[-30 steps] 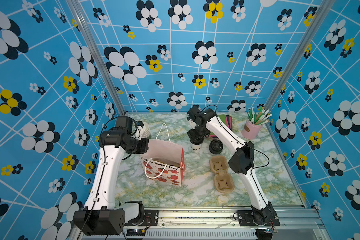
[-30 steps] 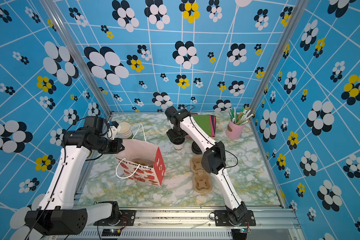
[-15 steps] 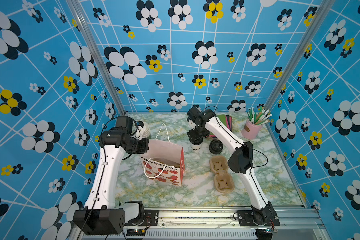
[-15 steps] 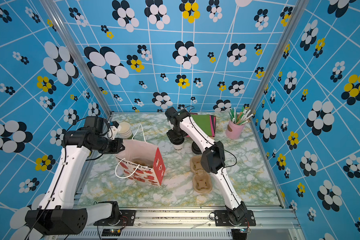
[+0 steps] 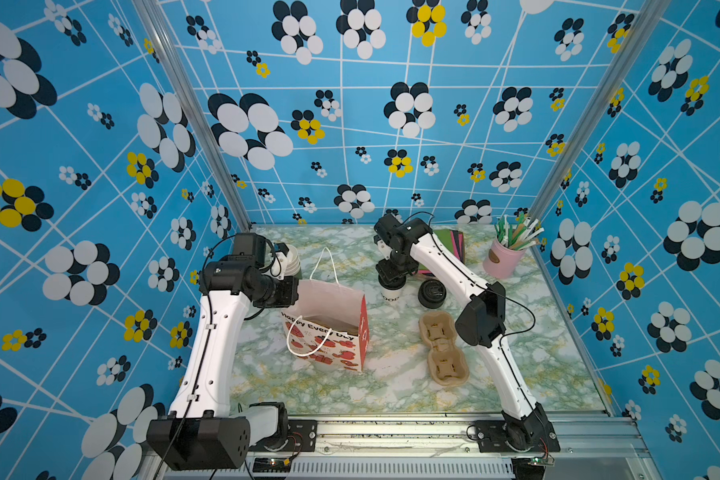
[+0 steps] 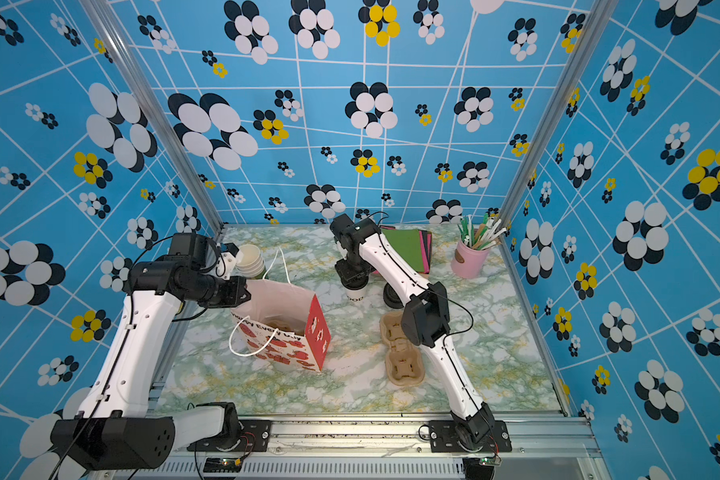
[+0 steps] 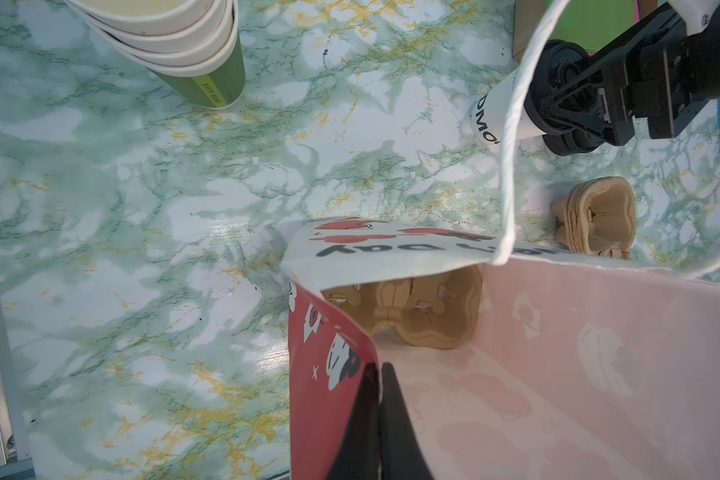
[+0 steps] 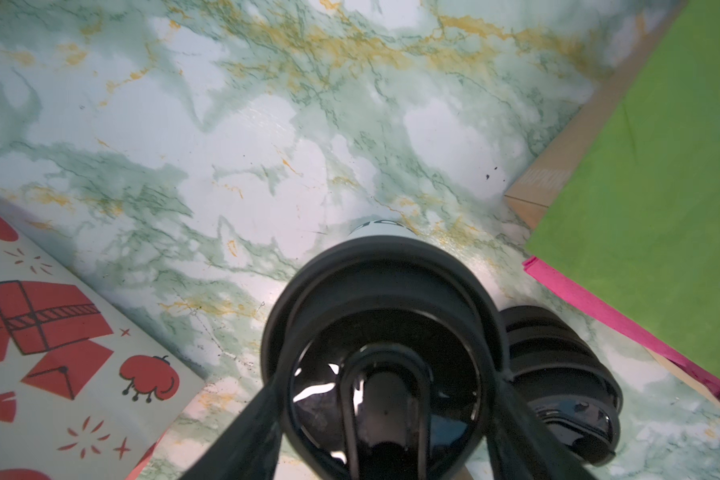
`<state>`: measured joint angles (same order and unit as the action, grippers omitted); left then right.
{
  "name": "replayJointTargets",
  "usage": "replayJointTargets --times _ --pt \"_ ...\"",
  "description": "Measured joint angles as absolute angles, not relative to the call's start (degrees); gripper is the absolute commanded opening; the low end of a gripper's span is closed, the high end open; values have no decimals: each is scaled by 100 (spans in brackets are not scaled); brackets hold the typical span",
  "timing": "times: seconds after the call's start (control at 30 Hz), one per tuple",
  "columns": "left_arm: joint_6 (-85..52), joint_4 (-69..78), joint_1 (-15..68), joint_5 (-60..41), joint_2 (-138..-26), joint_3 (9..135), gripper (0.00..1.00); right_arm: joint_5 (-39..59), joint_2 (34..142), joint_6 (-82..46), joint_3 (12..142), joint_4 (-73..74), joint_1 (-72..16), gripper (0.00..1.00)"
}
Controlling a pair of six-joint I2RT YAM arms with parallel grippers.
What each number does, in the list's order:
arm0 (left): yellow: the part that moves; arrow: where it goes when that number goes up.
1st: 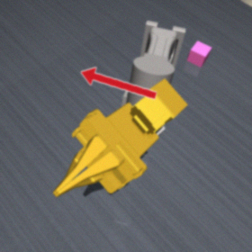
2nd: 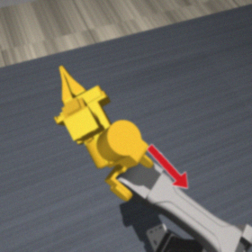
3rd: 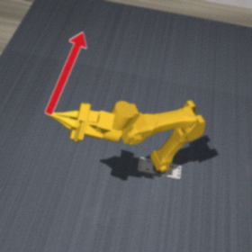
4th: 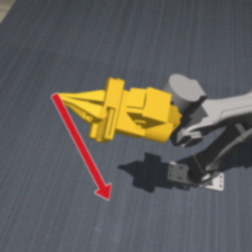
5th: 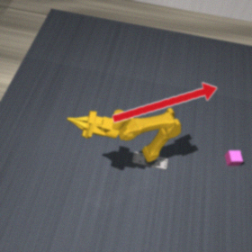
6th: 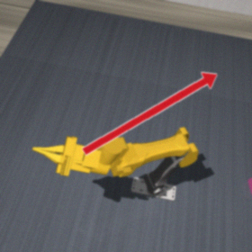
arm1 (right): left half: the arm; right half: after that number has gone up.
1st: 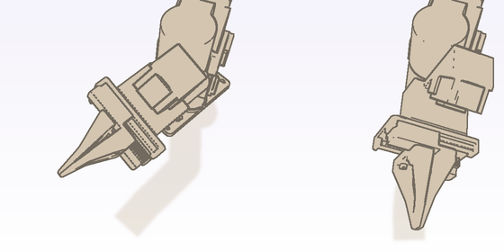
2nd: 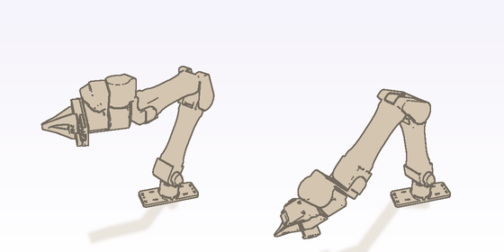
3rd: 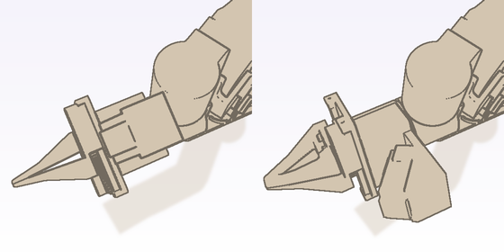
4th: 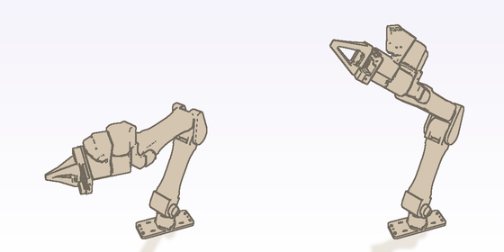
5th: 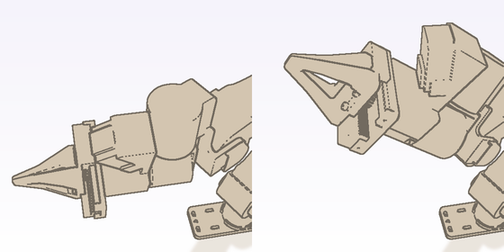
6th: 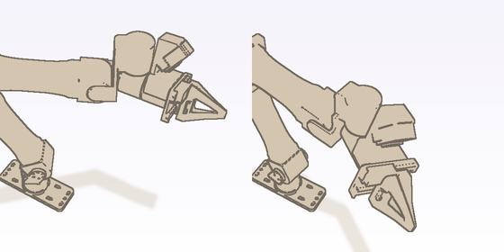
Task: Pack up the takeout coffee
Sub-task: 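Close the right gripper around the lidded white cup's top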
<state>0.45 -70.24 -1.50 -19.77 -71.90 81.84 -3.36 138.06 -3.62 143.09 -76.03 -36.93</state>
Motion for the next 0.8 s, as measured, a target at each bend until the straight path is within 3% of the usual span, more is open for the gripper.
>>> replayJointTargets --times 0.8 --pt "-89 -6947 -150 -2366 -7190 8180 0 -416 12954 -165 14162 -7649 -3693 68"
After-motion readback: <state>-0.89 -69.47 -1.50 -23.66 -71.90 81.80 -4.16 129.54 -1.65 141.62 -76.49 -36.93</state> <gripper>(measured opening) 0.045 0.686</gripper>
